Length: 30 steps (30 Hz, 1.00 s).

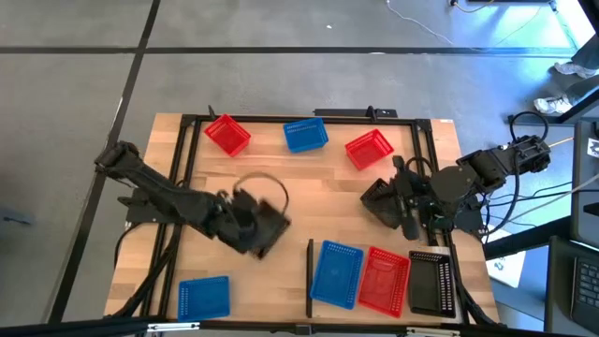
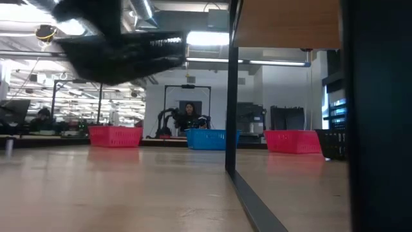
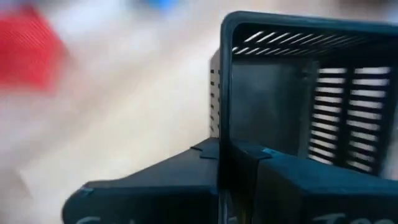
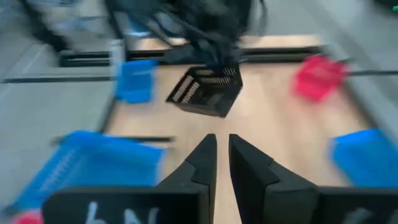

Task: Stack baskets on shelf by color
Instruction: Stack the left black bin on top of the black bin on the shelf

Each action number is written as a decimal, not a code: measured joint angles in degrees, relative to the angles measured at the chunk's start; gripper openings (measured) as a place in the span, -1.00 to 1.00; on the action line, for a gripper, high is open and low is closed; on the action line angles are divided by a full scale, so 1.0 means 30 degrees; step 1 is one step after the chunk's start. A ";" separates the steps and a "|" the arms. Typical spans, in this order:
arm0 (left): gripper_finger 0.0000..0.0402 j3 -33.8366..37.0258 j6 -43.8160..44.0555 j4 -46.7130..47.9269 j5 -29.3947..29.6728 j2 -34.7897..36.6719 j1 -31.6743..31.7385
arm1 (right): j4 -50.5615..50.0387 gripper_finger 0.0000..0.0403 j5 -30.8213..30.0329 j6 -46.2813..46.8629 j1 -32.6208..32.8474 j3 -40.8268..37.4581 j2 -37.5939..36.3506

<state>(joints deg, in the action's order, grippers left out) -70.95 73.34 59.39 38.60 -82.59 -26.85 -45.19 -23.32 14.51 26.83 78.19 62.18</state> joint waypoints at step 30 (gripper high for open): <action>-1.00 -0.4909 -1.5556 -0.7513 0.8241 -0.1905 0.3949 | 0.5014 -0.80 -0.7295 -0.7512 -0.1763 0.0000 0.4173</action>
<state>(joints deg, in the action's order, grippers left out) -85.67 26.67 36.85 63.32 -88.31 -15.00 -30.15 -45.21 -8.02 21.54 78.19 74.70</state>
